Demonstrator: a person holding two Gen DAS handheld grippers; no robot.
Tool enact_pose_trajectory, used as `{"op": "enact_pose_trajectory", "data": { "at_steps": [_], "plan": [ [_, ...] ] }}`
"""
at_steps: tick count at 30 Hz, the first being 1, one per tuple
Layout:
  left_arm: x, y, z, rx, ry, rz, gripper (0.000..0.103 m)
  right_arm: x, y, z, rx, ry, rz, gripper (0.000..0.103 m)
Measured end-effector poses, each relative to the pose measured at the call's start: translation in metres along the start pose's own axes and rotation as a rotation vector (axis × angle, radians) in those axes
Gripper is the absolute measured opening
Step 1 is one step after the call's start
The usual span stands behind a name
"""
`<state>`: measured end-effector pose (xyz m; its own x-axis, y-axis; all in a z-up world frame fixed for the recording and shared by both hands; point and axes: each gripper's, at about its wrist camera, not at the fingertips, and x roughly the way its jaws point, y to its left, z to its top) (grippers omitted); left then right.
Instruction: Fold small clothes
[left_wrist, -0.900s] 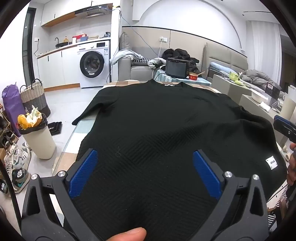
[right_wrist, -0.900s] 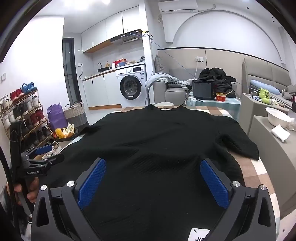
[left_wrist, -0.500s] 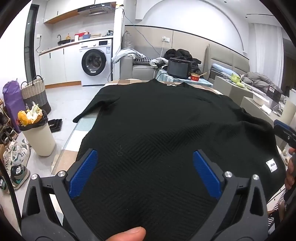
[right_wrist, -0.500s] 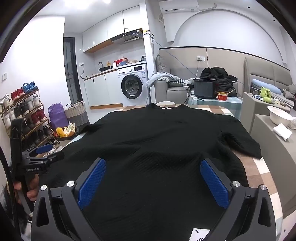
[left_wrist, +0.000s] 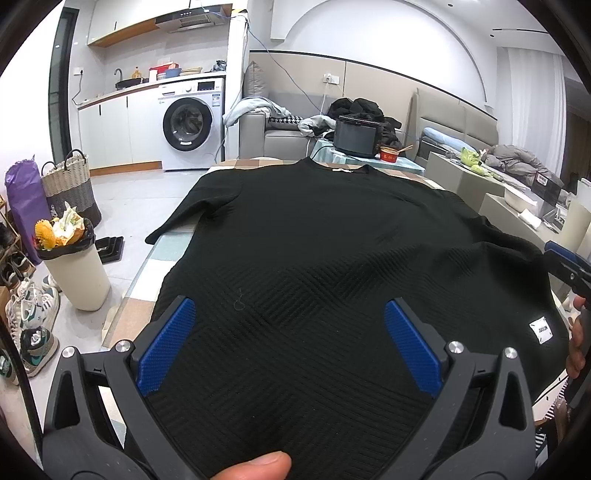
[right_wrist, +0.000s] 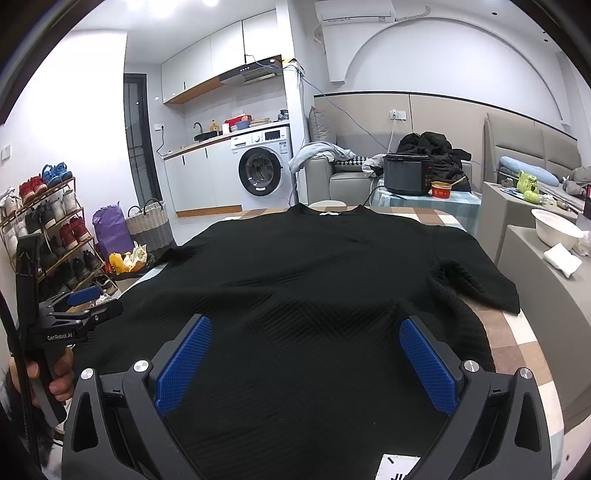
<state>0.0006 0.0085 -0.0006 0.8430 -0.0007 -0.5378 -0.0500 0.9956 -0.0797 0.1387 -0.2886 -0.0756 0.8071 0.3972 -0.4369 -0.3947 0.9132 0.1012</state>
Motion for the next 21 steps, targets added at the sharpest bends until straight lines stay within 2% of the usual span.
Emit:
{"op": "enact_pose_trajectory", "data": {
  "at_steps": [21],
  "plan": [
    [0.0017,-0.0013,-0.0018,0.003,0.003,0.001,0.102,0.0032,0.0038,-0.0027,-0.018,0.019,-0.004,0.103]
  ]
}}
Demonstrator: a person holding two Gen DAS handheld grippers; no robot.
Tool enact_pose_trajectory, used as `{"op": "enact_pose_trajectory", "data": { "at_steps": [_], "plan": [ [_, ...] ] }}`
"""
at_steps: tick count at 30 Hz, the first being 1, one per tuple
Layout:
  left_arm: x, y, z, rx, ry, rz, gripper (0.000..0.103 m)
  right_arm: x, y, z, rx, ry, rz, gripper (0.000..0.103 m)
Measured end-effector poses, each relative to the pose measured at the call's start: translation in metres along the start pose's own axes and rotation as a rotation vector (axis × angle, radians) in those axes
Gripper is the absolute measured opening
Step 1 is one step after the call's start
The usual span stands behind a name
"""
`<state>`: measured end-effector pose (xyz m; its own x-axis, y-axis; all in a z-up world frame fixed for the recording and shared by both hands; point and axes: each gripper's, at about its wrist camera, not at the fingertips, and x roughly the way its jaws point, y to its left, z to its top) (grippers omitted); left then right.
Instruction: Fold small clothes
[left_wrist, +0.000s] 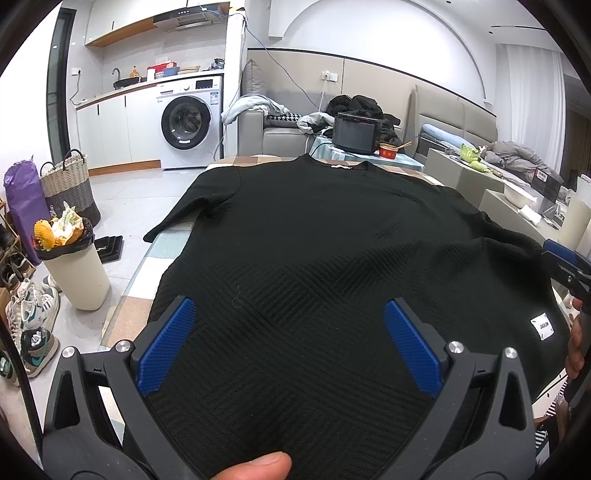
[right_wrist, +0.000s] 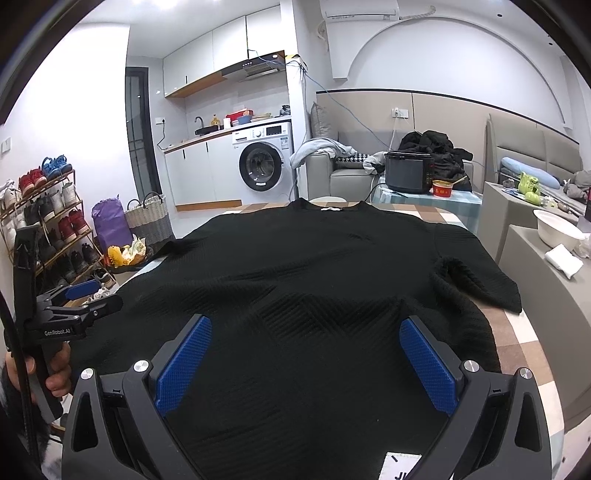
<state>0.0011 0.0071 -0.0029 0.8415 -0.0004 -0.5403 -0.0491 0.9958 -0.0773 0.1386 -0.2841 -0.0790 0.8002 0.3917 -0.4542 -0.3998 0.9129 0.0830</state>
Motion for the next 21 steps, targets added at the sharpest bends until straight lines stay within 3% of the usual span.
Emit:
{"op": "enact_pose_trajectory", "data": {
  "at_steps": [21],
  "plan": [
    [0.0015,-0.0038,-0.0005,0.005,0.002,0.001,0.102,0.0012,0.0005,-0.0005,-0.01,0.005,-0.002,0.103]
  ]
}}
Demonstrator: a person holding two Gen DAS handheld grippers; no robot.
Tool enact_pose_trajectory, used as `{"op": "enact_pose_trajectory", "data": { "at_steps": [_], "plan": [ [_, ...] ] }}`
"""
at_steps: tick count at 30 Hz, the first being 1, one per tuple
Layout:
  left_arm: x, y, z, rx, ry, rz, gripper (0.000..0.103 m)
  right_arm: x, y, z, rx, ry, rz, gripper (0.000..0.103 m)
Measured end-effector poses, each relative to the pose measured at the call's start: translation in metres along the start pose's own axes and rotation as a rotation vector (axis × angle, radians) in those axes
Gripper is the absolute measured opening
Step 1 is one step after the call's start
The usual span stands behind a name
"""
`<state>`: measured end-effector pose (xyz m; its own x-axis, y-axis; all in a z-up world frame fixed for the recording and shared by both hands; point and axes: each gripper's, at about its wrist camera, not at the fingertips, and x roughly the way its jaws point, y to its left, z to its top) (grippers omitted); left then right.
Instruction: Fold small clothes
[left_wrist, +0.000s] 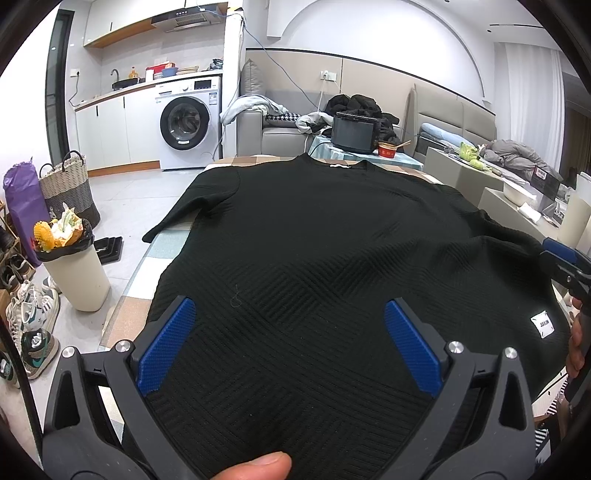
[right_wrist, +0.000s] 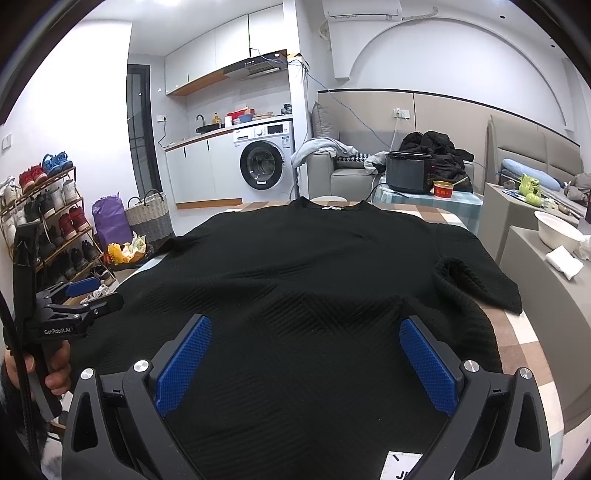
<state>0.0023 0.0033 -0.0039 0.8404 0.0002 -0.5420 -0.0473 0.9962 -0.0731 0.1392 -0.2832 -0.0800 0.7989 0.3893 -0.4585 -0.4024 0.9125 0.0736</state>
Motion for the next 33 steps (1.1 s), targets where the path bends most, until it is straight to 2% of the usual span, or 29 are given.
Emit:
{"op": "enact_pose_trajectory", "data": {
  "at_steps": [33],
  "plan": [
    [0.0013,-0.0026,0.0007,0.002,0.001,0.0,0.102,-0.0013,-0.0055,0.0015,0.032,-0.001,0.004,0.103]
  ]
}}
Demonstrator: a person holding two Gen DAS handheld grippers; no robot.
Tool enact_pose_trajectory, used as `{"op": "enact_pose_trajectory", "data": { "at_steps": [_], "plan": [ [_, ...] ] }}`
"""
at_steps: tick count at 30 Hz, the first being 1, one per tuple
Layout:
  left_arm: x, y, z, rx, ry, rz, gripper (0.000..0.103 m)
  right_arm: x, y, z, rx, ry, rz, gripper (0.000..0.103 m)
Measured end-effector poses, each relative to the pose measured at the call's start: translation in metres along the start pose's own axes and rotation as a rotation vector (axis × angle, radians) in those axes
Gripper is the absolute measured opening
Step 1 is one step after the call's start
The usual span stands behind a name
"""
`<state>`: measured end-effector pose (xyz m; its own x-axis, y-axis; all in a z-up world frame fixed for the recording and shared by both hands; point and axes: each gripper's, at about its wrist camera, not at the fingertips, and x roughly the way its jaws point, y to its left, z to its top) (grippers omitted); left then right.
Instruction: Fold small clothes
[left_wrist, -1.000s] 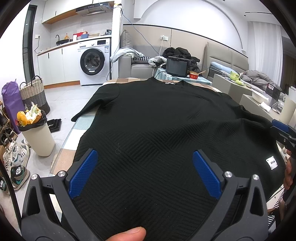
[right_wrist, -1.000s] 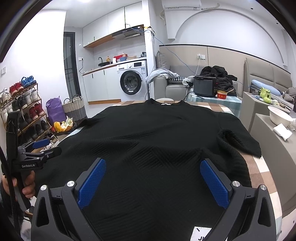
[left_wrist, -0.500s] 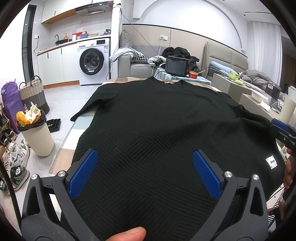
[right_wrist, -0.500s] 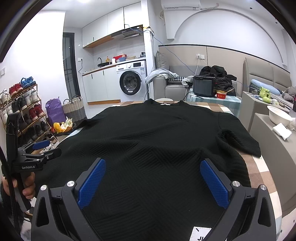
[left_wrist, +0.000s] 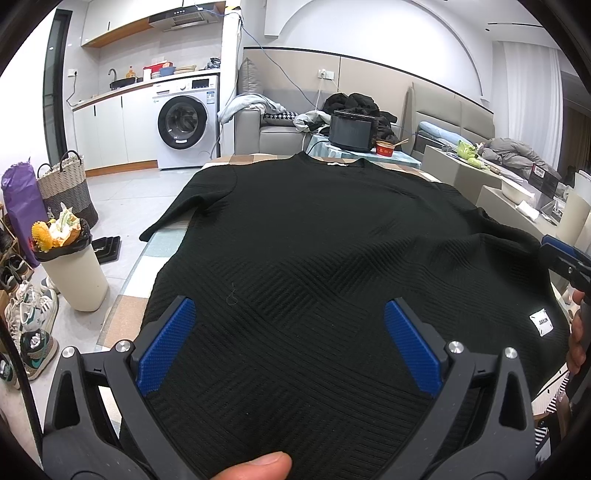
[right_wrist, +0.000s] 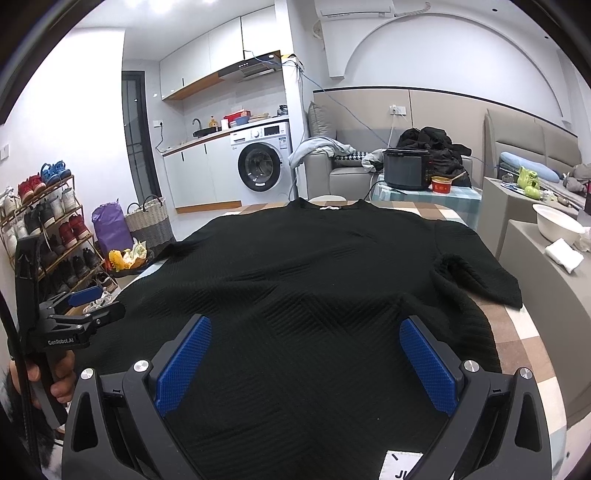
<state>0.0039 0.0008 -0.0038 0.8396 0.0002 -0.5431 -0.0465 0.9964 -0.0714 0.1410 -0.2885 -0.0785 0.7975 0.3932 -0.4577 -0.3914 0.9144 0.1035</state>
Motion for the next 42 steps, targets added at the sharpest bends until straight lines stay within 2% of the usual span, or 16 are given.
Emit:
{"op": "enact_pose_trajectory", "data": {
  "at_steps": [11,21,23,25,27,30,35,37,39,41,42],
  "plan": [
    [0.0,-0.001,0.0,0.004,0.003,0.005,0.102,-0.003,0.004,0.002,-0.009,-0.036,-0.019,0.103],
    [0.0,0.0,0.002,0.01,0.0,0.028,0.102,0.004,-0.015,0.01,0.095,-0.037,-0.039,0.103],
    [0.002,0.005,0.009,-0.003,0.009,0.006,0.102,0.003,-0.022,0.013,0.111,-0.043,-0.06,0.103],
    [0.003,0.009,0.016,-0.012,0.016,-0.01,0.102,0.005,-0.03,0.017,0.124,-0.007,-0.086,0.103],
    [0.009,0.013,0.025,-0.019,0.032,-0.018,0.102,0.01,-0.043,0.022,0.173,0.034,-0.118,0.103],
    [0.02,0.02,0.04,-0.033,0.039,-0.003,0.102,0.015,-0.075,0.027,0.289,0.082,-0.119,0.103],
    [0.047,0.035,0.064,-0.051,0.057,0.011,0.102,0.019,-0.137,0.036,0.541,0.078,-0.093,0.103],
    [0.057,0.042,0.074,-0.058,0.061,0.002,0.096,0.022,-0.167,0.038,0.644,0.077,-0.108,0.102],
    [0.071,0.048,0.086,-0.064,0.069,-0.002,0.084,0.028,-0.19,0.039,0.729,0.085,-0.111,0.096],
    [0.08,0.051,0.094,-0.049,0.072,-0.018,0.077,0.04,-0.216,0.038,0.82,0.124,-0.108,0.092],
    [0.084,0.051,0.098,-0.04,0.071,-0.013,0.077,0.047,-0.226,0.035,0.864,0.151,-0.111,0.09]
  ]
}}
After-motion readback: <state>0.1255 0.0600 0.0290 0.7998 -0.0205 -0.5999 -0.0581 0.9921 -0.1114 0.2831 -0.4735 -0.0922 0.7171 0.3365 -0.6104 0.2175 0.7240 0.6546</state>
